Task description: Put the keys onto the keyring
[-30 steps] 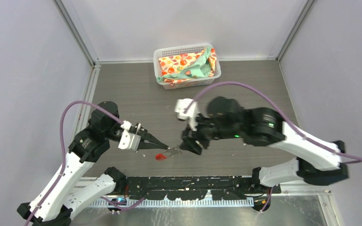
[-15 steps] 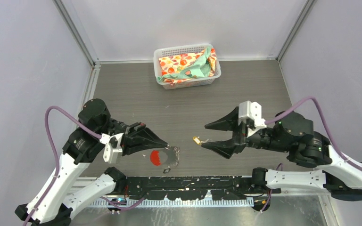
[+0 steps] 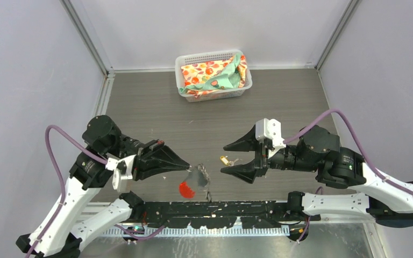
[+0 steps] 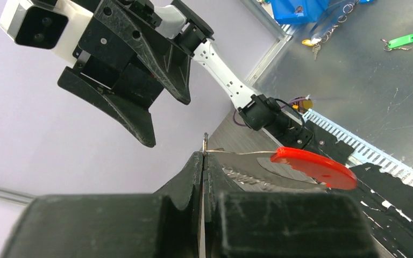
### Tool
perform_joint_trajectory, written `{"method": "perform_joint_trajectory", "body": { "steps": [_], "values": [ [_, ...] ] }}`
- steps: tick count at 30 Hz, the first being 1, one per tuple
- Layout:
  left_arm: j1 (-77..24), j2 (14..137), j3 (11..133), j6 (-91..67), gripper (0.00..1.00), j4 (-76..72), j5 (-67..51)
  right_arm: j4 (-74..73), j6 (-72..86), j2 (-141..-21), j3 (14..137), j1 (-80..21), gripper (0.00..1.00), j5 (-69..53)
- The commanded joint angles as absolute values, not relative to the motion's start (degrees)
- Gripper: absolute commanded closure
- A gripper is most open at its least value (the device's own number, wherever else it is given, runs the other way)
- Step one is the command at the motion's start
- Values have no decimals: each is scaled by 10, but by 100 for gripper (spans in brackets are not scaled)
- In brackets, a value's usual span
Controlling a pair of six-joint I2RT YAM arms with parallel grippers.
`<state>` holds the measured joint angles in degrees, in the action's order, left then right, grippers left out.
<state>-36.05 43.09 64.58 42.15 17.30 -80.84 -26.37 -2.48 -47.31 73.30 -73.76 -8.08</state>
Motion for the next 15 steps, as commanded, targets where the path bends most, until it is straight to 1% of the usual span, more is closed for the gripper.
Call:
{"method": "perform_joint_trajectory", "body": {
  "steps": [1, 4, 7, 9, 11, 15],
  "values": [
    [-363, 418, 639, 416, 100, 141, -808, -233, -33, -480, 746, -737, 37, -94],
    [-363, 416, 627, 385, 100, 146, -785, -236, -34, -484, 750, -737, 37, -86],
    [-363, 424, 618, 290, 100, 155, -719, -249, -21, -488, 756, -737, 36, -26],
    [-363, 425, 610, 238, 100, 165, -667, -266, -5, -494, 761, -737, 32, 45],
    [-363, 424, 596, 182, 100, 158, -625, -286, 0, -500, 759, -737, 29, 88],
    [-363, 408, 561, 93, 100, 142, -559, -261, 19, -498, 712, -736, 27, 115]
  ]
}}
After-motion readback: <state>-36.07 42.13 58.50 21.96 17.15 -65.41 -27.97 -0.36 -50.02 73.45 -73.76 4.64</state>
